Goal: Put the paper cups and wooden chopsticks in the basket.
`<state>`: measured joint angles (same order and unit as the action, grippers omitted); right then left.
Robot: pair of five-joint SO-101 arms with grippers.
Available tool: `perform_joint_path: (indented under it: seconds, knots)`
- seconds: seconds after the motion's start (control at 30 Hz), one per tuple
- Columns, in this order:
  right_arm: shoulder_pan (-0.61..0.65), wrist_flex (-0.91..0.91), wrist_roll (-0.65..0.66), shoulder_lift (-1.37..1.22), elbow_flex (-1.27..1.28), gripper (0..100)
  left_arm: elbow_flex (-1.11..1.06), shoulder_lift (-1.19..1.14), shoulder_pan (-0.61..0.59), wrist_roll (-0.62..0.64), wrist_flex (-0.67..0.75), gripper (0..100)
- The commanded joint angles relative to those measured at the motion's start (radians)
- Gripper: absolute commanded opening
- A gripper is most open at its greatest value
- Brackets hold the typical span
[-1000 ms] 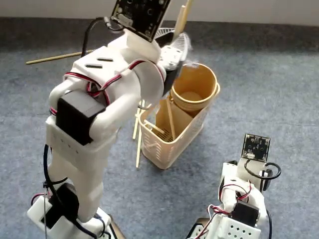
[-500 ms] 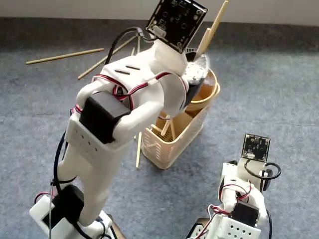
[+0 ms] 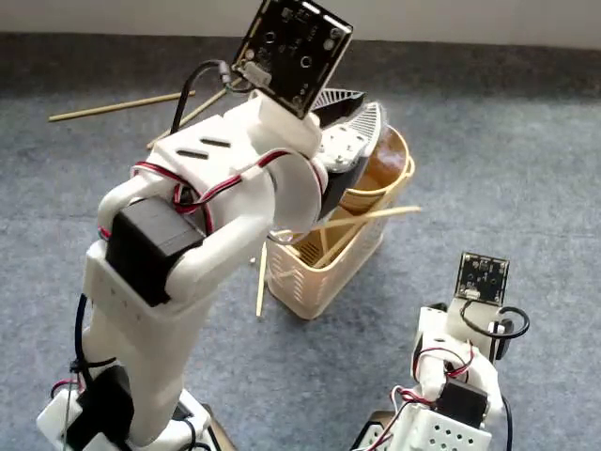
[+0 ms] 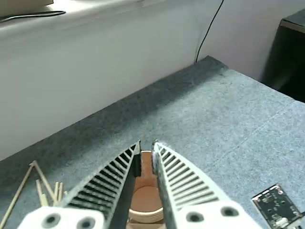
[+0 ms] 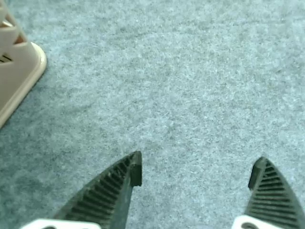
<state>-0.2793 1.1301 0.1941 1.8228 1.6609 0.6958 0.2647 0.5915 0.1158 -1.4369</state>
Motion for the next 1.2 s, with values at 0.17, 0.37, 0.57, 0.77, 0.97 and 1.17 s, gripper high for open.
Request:
perform_joint_path:
  seconds: [0.17, 0.37, 0.57, 0.77, 0.97, 1.17]
  knots:
    - [-0.007, -0.021, 0.011, 0.008, 0.076, 34.7, -0.09, -0.053, -0.598, -0.101, -0.071, 8]
    - [-0.007, -0.021, 0.011, 0.008, 0.076, 34.7, -0.312, -0.3, -0.728, -0.238, 0.023, 19]
    - [-0.007, -0.021, 0.011, 0.008, 0.076, 34.7, -0.312, -0.638, -0.694, -0.327, 0.068, 23]
    - [-0.007, -0.021, 0.011, 0.008, 0.076, 34.7, -0.185, -0.906, -0.664, -0.377, 0.064, 26]
    - [-0.007, -0.021, 0.011, 0.008, 0.076, 34.7, -0.03, -1.055, -0.61, -0.377, -0.014, 27]
    - [-0.007, -0.021, 0.011, 0.008, 0.076, 34.7, 0.097, -1.165, -0.568, -0.373, -0.081, 26]
